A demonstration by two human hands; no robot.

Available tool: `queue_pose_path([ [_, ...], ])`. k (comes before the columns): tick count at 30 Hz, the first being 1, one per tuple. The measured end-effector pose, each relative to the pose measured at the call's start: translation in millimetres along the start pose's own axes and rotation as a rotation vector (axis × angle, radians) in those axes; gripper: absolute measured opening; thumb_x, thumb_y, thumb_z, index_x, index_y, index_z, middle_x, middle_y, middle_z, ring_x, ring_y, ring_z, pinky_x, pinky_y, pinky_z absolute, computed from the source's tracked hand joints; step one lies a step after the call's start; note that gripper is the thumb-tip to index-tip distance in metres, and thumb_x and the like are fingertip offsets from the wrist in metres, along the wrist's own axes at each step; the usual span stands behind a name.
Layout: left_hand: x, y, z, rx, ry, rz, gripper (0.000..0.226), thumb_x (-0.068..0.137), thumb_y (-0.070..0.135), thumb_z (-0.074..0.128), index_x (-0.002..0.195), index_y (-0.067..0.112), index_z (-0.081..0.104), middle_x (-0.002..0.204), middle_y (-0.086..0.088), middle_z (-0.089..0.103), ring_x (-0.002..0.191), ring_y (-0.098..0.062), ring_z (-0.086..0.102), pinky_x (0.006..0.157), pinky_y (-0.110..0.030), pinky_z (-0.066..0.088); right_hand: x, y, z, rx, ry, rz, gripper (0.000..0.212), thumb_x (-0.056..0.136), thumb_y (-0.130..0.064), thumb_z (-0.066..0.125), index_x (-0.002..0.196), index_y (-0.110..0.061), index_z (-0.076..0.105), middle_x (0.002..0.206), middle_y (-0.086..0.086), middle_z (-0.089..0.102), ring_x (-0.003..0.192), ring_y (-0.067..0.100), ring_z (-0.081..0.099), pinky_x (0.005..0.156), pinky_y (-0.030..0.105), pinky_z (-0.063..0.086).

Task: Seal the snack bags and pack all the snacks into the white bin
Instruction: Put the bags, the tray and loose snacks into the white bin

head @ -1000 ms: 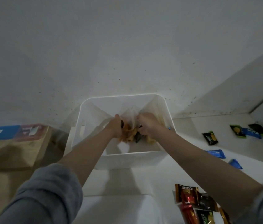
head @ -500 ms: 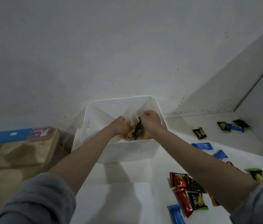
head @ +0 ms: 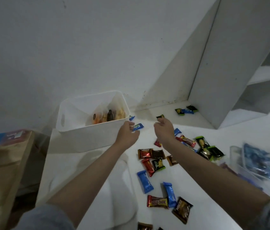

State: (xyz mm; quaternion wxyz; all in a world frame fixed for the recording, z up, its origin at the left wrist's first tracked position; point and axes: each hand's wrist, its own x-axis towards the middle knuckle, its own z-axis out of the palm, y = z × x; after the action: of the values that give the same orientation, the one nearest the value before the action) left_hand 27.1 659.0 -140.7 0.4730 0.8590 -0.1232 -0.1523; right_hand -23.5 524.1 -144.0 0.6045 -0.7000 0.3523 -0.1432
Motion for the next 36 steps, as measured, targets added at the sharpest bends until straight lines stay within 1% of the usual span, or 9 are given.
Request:
queue_pose_path([
  [3,-21.4,-2.1,57.5,-0.041,-0.105,-0.095,0.039,0.086,0.023,0.062,0.122,0.015,0.048,0.121,-0.006,0.056,0.101,-0.017,0.055,0.085,-0.028,0.048,-5.5,33.0,-57.4,0.031,0.126,0.071,0.029,0.092,-0.012,0.045,0.120,-0.019,0.051,0.090,0.005,0.062,0.066,0.014,0.052,0.058,0.030,0.047],
  [10,-81.8,6.4,188.0,-0.157,-0.256,-0.228,0.039,0.087,0.021,0.062,0.122,0.014,0.046,0.116,-0.006,0.056,0.095,-0.017,0.055,0.074,-0.025,0.044,-4.1,105.2,-190.3,-0.005,0.319,0.182,0.032,0.086,-0.005,0.047,0.116,-0.012,0.054,0.100,0.009,0.059,0.082,0.023,0.052,0.058,0.026,0.037],
  [14,-106.8,12.4,268.4,-0.183,-0.282,-0.385,0.055,0.084,0.032,0.064,0.129,0.013,0.039,0.127,-0.011,0.054,0.107,-0.023,0.056,0.083,-0.028,0.045,7.9,146.3,-266.9,-0.232,0.428,0.201,0.042,0.083,-0.012,0.052,0.124,-0.010,0.053,0.125,0.018,0.052,0.114,0.035,0.050,0.095,0.041,0.044],
  [17,-125.2,26.1,327.3,-0.236,-0.226,-0.517,0.071,0.080,0.043,0.068,0.132,0.009,0.034,0.125,-0.010,0.052,0.111,-0.027,0.055,0.089,-0.033,0.049,19.2,173.8,-323.9,-0.311,0.562,0.280,0.047,0.084,-0.021,0.057,0.129,-0.011,0.048,0.135,0.020,0.037,0.125,0.041,0.035,0.100,0.048,0.038],
  [21,-135.2,33.1,394.5,-0.319,-0.205,-0.631,0.083,0.059,0.050,0.075,0.121,0.005,0.042,0.118,-0.012,0.061,0.102,-0.029,0.062,0.086,-0.042,0.055,29.7,206.6,-385.1,-0.220,0.629,0.426,0.055,0.090,-0.031,0.059,0.133,-0.006,0.037,0.138,0.022,0.033,0.122,0.042,0.038,0.095,0.048,0.039],
  [25,-133.6,29.0,425.2,-0.264,-0.114,-0.629,0.066,0.064,0.039,0.076,0.111,0.003,0.047,0.105,-0.017,0.066,0.092,-0.032,0.067,0.080,-0.046,0.057,43.1,236.8,-416.8,-0.119,0.438,0.440,0.052,0.090,-0.042,0.057,0.127,-0.006,0.046,0.125,0.019,0.055,0.108,0.036,0.057,0.082,0.032,0.043],
  [28,-130.8,28.6,426.7,-0.207,-0.084,-0.593,0.055,0.068,0.040,0.076,0.101,0.010,0.046,0.102,-0.016,0.064,0.092,-0.034,0.066,0.080,-0.048,0.057,54.9,267.4,-421.4,-0.045,0.347,0.426,0.043,0.085,-0.054,0.054,0.104,-0.016,0.056,0.099,0.016,0.069,0.088,0.034,0.067,0.084,0.046,0.054],
  [32,-123.7,33.2,421.7,-0.163,-0.061,-0.520,0.040,0.077,0.035,0.074,0.099,0.010,0.052,0.100,-0.014,0.066,0.083,-0.030,0.064,0.063,-0.035,0.056,56.1,262.5,-419.6,0.082,0.387,0.400,0.023,0.092,-0.035,0.054,0.082,-0.015,0.060,0.070,0.006,0.065,0.075,0.034,0.069,0.081,0.052,0.055],
  [36,-114.8,29.3,418.9,-0.116,-0.074,-0.467,0.050,0.072,0.043,0.076,0.102,0.008,0.056,0.100,-0.015,0.066,0.084,-0.032,0.066,0.055,-0.031,0.054,44.3,239.2,-420.7,0.226,0.378,0.357,0.022,0.095,-0.022,0.055,0.086,-0.004,0.063,0.068,0.009,0.065,0.069,0.032,0.069,0.077,0.043,0.058],
])
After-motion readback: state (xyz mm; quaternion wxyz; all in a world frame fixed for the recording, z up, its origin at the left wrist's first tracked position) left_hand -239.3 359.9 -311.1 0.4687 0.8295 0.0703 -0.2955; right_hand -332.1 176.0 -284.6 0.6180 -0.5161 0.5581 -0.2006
